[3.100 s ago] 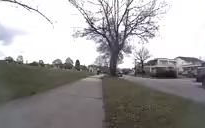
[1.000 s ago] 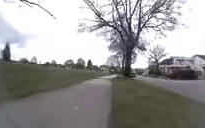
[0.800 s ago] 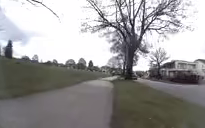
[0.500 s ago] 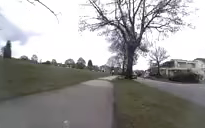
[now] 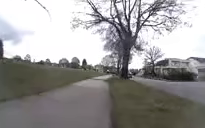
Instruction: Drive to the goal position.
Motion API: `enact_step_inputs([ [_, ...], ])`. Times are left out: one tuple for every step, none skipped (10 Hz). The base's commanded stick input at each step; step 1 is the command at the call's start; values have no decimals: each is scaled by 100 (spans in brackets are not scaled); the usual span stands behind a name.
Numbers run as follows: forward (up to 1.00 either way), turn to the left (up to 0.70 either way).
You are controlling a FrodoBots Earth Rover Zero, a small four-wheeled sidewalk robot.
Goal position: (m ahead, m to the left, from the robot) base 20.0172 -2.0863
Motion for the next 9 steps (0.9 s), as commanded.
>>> enact_step_inputs([
  [85,0],
  [85,0],
  [85,0],
  [85,0],
  [85,0],
  [85,0],
  [85,0],
  [85,0],
  [85,18],
])
